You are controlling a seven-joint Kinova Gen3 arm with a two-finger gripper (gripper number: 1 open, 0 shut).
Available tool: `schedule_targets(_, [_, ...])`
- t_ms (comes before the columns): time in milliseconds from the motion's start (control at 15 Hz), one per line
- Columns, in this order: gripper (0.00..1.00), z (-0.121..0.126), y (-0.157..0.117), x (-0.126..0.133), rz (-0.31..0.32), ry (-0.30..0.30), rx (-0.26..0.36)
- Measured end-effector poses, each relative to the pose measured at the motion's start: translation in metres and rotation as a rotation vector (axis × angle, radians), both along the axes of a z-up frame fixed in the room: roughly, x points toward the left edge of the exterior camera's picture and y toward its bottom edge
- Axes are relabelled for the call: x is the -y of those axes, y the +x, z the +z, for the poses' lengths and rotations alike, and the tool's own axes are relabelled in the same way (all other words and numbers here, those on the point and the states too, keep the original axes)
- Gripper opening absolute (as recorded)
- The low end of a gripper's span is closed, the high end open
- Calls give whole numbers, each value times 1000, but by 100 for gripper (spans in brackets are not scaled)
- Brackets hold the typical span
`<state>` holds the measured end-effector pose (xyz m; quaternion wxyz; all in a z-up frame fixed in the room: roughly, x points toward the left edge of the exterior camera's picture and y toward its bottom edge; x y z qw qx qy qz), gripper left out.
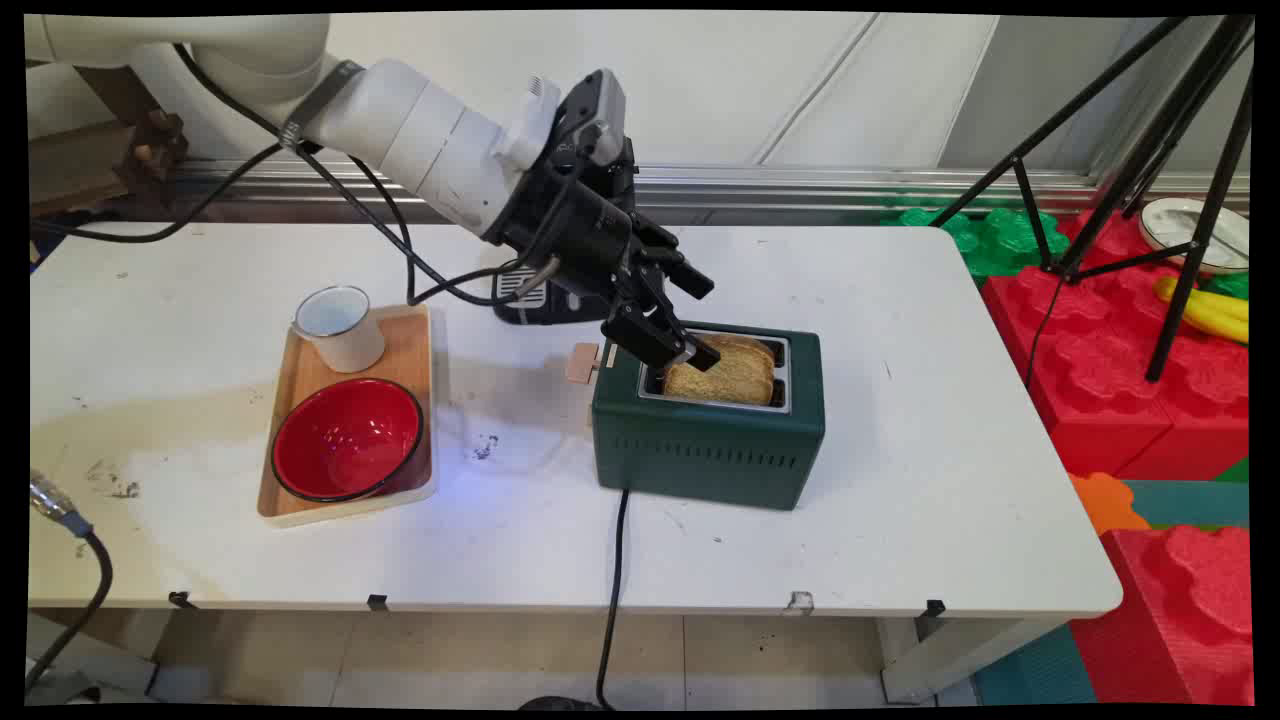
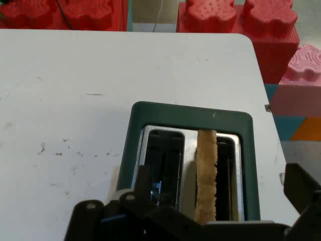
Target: Press the toaster switch
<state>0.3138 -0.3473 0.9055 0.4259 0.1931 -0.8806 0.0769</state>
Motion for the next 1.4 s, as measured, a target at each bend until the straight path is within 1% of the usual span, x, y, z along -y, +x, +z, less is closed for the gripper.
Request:
schedule_targets(533, [100, 23, 22, -10, 4, -13, -10])
schedule_targets(867, [100, 36, 44, -19, 0, -23, 5])
schedule_targets(1133, [100, 40, 60, -26, -5, -23, 26])
schedule_targets(1400, [100, 38, 75, -33, -9, -17, 50])
